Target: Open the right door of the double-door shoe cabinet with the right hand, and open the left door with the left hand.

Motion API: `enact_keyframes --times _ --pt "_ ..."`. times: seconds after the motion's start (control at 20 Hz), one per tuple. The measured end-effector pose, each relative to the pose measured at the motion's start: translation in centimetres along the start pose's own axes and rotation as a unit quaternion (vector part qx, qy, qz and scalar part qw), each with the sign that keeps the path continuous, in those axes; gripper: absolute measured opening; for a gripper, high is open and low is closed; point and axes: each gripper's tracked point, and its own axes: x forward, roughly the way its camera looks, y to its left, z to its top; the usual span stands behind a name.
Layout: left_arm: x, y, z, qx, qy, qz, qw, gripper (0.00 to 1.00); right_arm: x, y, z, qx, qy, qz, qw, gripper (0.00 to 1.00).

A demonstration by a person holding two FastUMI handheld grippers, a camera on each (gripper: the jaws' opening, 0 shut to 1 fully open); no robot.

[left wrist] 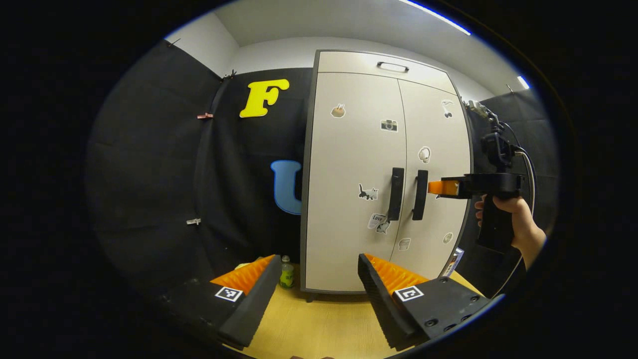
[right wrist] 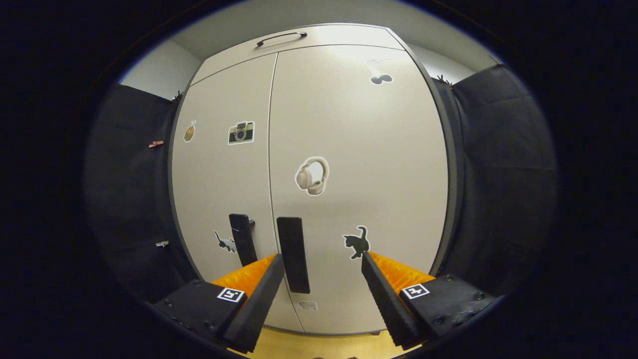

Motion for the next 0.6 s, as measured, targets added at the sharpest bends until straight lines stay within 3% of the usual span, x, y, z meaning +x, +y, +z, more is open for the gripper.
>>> enact_keyframes --times 0.6 --pt "-0.4 2.9 -1.1 -0.015 0.012 0.044 0.999 0.95 4.6 1.0 -1.6 0.011 0.022 0.008 1.000 0.97"
